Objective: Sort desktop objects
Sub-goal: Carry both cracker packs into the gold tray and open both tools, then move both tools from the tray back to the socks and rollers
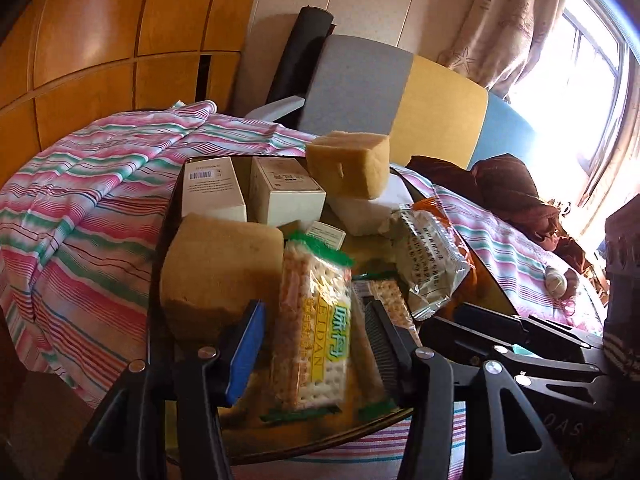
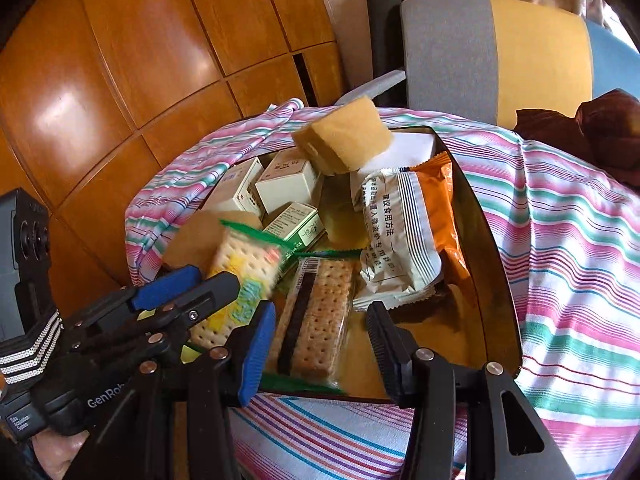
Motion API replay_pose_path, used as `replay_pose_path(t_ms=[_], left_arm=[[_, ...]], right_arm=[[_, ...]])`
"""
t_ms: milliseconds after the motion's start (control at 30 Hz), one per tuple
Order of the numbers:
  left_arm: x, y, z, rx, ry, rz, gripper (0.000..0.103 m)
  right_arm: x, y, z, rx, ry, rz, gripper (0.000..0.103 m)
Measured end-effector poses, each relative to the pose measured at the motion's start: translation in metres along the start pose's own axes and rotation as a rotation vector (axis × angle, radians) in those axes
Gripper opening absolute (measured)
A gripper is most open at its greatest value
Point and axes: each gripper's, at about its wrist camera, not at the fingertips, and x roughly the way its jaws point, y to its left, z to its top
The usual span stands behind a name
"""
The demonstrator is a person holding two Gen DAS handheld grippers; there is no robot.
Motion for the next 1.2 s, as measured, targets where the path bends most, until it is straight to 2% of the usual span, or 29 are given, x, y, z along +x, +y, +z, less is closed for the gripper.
replay_pose_path(t_ms=[100, 300, 433, 500, 567, 600, 700, 767, 933, 1200], left_arm=[[0.006, 0.001, -0.002, -0.002, 0.039, -0.019, 0.053], [0.004, 0.004, -0.006, 0.013, 0.023, 0.044, 0.052], [-0.005, 0.0, -0.003, 0.026, -0.006, 0.013, 0.053], [-0.009, -0.007, 0.0, 0.051, -0.021, -0.008, 0.053], [-0.009, -0.019, 0.0, 0.076, -0.014, -0.05, 0.054], [-0.009, -0.026, 0.0, 0.088, -0.01, -0.07, 0.055], [-0.008, -0.047, -0.001, 0.131, -0.003, -0.128, 0.056], [-0.006, -0.063, 0.001, 0.162, 0.001, -0.151, 0.056], [0.005, -0.106, 0.004, 0.227, 0.043, -0.227, 0.058], [0.027, -0.207, -0.008, 0.423, 0.111, -0.377, 0.06]], right_arm=[[-0.003, -0.002, -0.002, 0.007, -0.011, -0.004, 0.05], [-0.019, -0.014, -0.009, 0.044, -0.052, -0.007, 0.054], [-0.038, -0.035, -0.016, 0.093, -0.109, -0.026, 0.06], [-0.048, -0.05, -0.021, 0.124, -0.136, -0.044, 0.059], [-0.06, -0.067, -0.026, 0.155, -0.165, -0.057, 0.066], [-0.067, -0.075, -0.03, 0.168, -0.178, -0.097, 0.066], [-0.093, -0.104, -0.042, 0.223, -0.224, -0.134, 0.066], [-0.111, -0.124, -0.052, 0.255, -0.248, -0.192, 0.068], [-0.148, -0.185, -0.087, 0.404, -0.268, -0.319, 0.071], [-0.203, -0.269, -0.156, 0.654, -0.304, -0.485, 0.072]])
